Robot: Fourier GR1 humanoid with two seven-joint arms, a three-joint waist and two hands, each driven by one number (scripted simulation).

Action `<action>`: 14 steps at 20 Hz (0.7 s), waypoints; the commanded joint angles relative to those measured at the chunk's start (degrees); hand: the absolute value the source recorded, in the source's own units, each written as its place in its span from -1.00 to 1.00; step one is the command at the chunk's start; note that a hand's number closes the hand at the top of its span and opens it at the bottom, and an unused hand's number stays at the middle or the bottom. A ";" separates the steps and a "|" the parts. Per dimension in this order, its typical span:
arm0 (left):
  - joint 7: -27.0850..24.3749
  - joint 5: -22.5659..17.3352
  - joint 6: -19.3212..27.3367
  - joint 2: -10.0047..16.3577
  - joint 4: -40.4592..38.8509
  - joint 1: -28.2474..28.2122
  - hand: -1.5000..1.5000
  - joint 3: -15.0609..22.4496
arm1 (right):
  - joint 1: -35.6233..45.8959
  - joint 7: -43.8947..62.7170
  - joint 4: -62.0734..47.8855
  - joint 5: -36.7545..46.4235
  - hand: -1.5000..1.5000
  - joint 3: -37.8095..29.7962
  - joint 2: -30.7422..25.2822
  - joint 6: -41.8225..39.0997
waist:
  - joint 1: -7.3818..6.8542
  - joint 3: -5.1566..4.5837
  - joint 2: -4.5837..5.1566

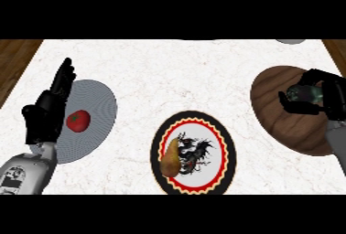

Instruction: Pick the eggplant from the plate and place it in the bowl

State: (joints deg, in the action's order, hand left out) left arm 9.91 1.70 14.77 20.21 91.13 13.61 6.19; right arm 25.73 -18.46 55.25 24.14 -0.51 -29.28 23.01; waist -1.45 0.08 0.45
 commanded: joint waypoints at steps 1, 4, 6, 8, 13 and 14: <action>0.17 0.95 0.40 -1.51 -0.47 1.35 0.00 0.50 | 8.57 -6.61 -17.42 -1.83 1.00 -3.87 1.40 -0.69 | -0.92 0.09 0.41; -0.45 1.10 0.50 -1.74 0.56 -0.36 0.00 0.38 | 11.23 -6.33 -23.76 -3.04 -1.00 -4.24 1.30 -6.68 | -1.05 0.07 0.36; 1.00 0.47 -1.09 -0.01 0.14 2.30 0.00 -0.89 | 14.16 -9.90 -28.31 -4.38 -1.00 -5.77 1.22 -9.08 | -1.59 0.14 0.63; -2.04 0.43 -0.91 -1.27 -2.48 1.09 0.00 -0.91 | 14.35 -14.92 -30.72 -6.73 -1.00 -7.66 0.05 -13.54 | -1.24 0.13 0.71; -0.97 1.21 -0.88 -1.77 1.65 -2.12 0.00 0.30 | 17.65 -21.71 -36.39 -9.83 -1.00 -11.58 0.30 -17.17 | -1.53 0.15 0.53; 0.63 0.73 -1.85 -0.30 -1.55 2.18 0.00 -1.89 | 15.27 -25.74 -36.52 -10.53 -1.00 -12.41 1.39 -15.99 | -0.44 0.13 0.48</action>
State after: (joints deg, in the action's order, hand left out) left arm 9.84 2.32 13.37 19.43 90.96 14.22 5.54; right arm 40.92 -37.08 22.36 16.33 -9.86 -27.98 9.37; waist -2.77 0.23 1.04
